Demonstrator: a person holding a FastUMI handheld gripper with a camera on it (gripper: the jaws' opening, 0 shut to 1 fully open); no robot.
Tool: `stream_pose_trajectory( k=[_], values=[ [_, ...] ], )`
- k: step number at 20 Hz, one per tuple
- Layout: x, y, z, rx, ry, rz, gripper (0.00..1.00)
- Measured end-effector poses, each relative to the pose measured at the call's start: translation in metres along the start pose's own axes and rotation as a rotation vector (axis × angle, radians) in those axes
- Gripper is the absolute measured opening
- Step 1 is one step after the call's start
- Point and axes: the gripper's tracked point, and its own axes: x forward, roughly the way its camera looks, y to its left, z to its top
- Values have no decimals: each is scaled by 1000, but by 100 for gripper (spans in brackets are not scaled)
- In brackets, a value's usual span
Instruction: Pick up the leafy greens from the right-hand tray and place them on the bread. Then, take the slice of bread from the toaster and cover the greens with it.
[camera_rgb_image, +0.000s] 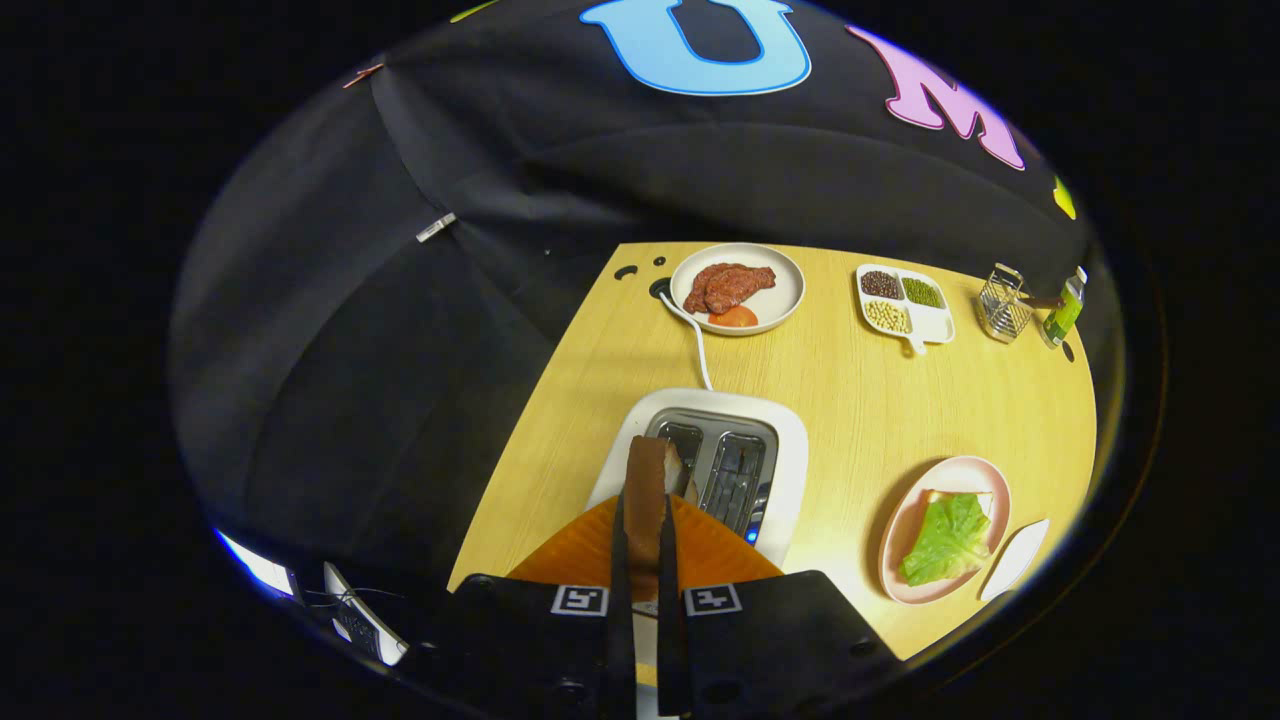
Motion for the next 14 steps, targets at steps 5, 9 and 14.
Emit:
stream_pose_trajectory(
  k=[5,9,14],
  values=[
    [-54,-5,30,55,-61,91,13],
    [-99,-49,47,63,-131,99,13],
    [-129,-159,32,136,-162,-20,13]
  ],
)
